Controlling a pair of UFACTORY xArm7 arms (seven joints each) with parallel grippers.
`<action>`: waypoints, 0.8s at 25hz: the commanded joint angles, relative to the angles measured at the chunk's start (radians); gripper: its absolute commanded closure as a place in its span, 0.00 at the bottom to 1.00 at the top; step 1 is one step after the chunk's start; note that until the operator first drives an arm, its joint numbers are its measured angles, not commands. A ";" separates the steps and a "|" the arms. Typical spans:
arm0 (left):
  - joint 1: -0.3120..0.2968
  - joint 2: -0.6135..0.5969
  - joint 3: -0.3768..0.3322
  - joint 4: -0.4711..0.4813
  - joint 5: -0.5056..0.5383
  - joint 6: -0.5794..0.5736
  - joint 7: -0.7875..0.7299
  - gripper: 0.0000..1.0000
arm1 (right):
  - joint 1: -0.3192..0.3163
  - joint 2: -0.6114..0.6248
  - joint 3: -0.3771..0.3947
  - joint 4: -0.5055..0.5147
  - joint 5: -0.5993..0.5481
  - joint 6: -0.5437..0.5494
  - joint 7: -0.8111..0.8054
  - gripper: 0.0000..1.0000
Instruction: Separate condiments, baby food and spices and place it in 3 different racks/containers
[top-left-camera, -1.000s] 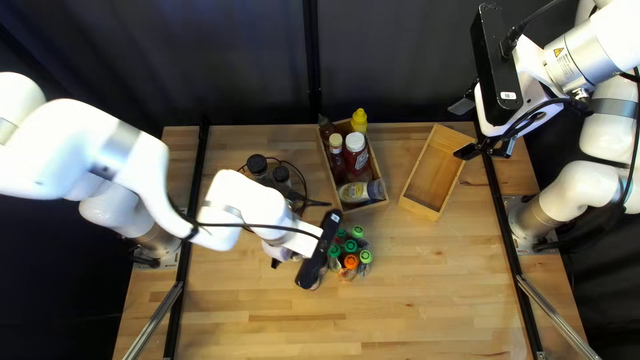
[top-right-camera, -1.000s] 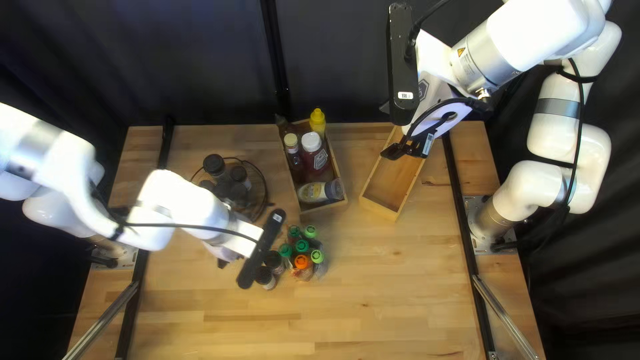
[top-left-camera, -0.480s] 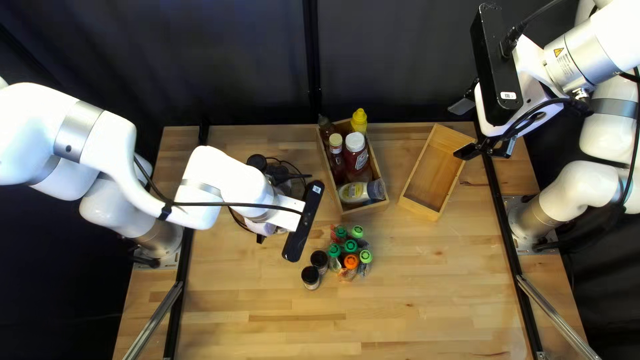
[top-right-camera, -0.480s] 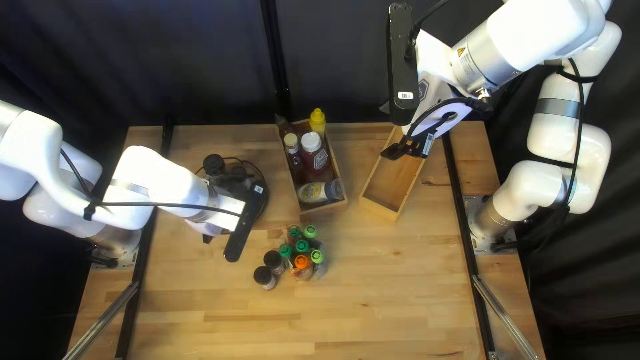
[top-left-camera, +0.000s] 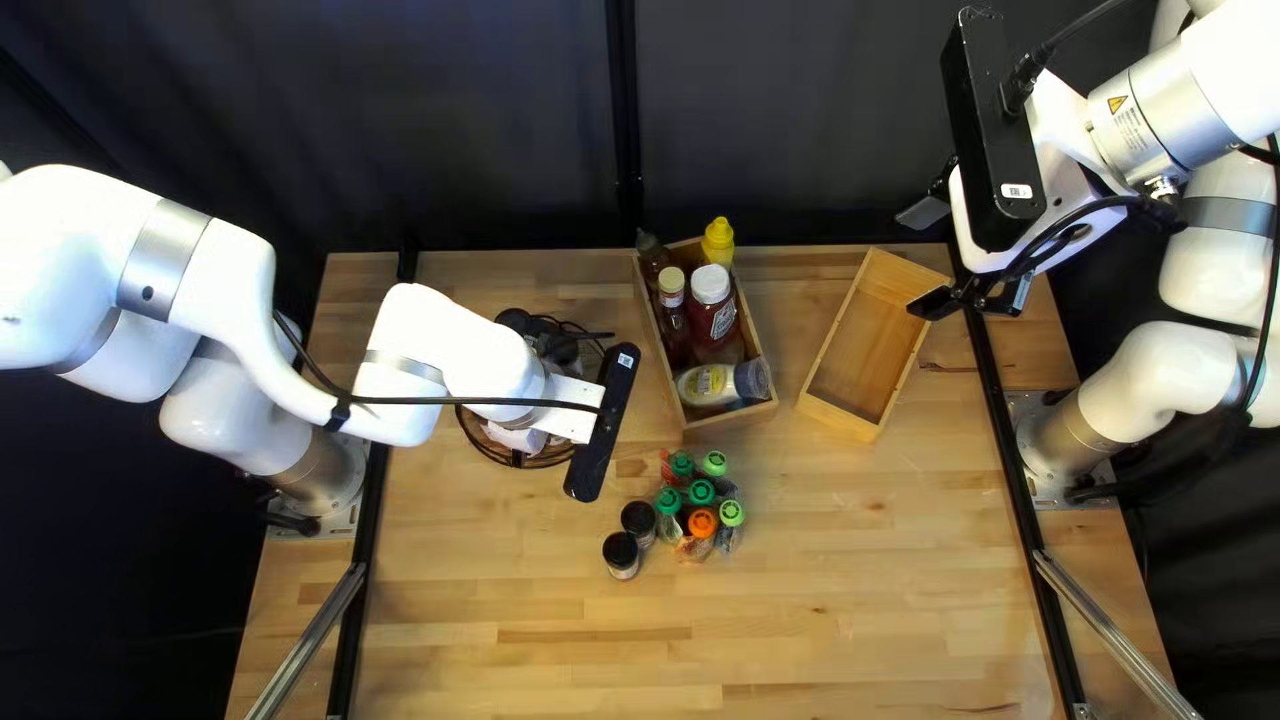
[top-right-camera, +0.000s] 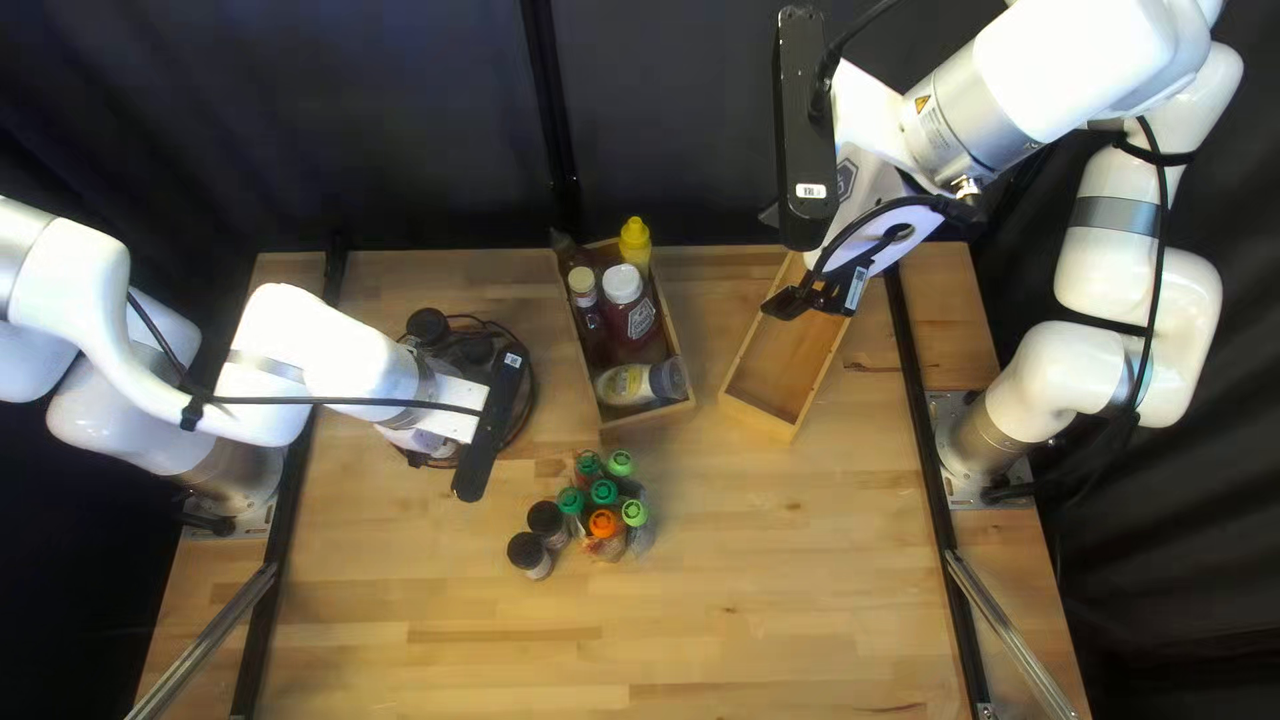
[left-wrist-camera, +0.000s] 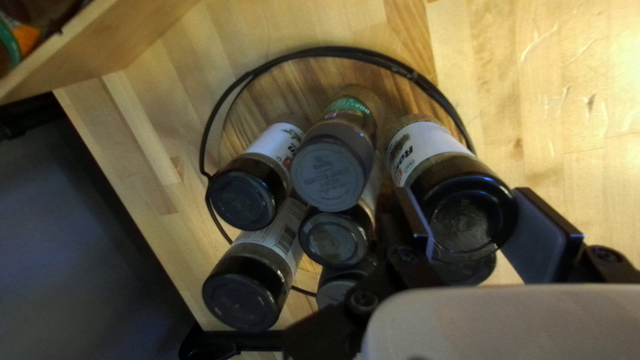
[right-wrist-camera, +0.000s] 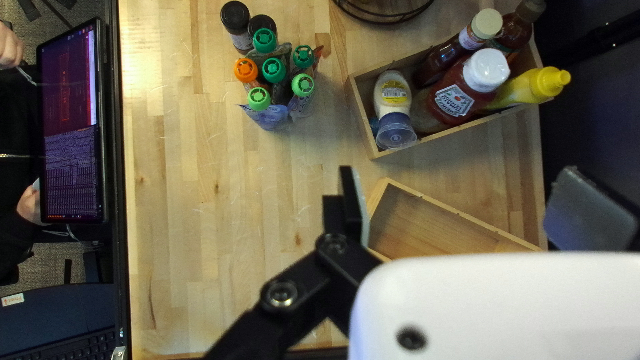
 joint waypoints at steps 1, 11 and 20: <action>0.003 0.006 0.001 -0.005 0.003 -0.006 -0.007 0.99 | 0.000 0.000 0.000 0.000 0.000 0.000 0.000 0.00; -0.007 0.036 0.000 0.014 -0.017 -0.005 0.001 0.06 | 0.000 0.000 0.000 0.000 0.000 0.000 0.000 0.00; -0.042 0.043 -0.031 0.096 -0.060 0.068 -0.006 0.00 | 0.000 0.000 0.000 0.000 0.000 0.000 0.000 0.00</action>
